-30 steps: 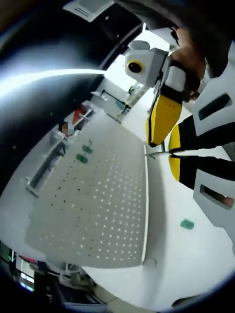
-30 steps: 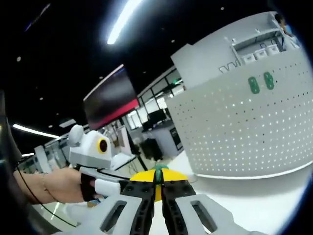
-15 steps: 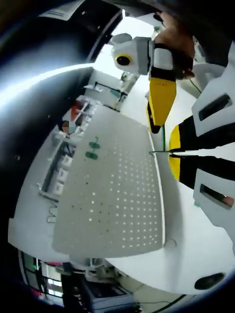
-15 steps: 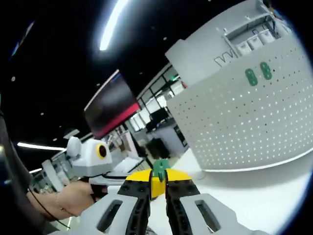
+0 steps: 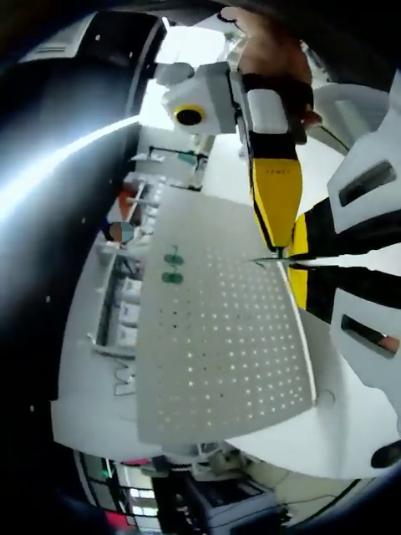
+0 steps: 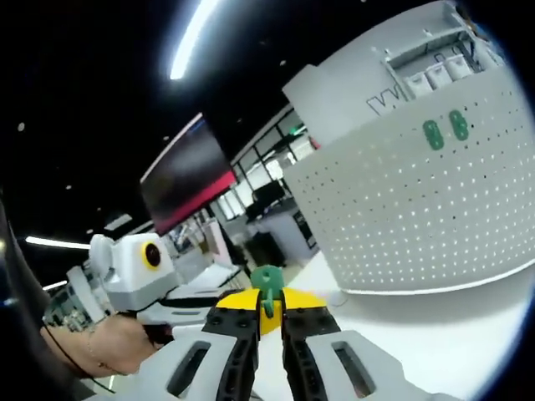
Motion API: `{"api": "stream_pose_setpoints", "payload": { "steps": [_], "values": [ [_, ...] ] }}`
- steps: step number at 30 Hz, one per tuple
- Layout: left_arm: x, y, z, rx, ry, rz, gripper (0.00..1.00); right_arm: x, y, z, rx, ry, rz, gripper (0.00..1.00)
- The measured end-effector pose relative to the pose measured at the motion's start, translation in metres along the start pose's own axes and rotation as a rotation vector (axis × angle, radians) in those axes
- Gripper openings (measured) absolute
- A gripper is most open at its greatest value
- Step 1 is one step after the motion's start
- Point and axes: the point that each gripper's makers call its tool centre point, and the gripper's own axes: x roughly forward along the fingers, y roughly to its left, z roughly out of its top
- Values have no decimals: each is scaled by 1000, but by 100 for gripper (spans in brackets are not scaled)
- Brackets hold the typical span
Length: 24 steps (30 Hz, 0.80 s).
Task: Insert the hook assembly into the mounting plate slot until the hook locks in place.
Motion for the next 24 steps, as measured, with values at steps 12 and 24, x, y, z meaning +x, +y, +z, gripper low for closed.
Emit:
{"api": "stream_pose_setpoints", "payload": {
  "steps": [12,24],
  "values": [
    [0,0,1,16,-18,1,2,0,3,-1,70,-15,11,2],
    [1,-3,-9,66,17,-9,3,-1,0,-9,7,3,-7,0]
  ]
}}
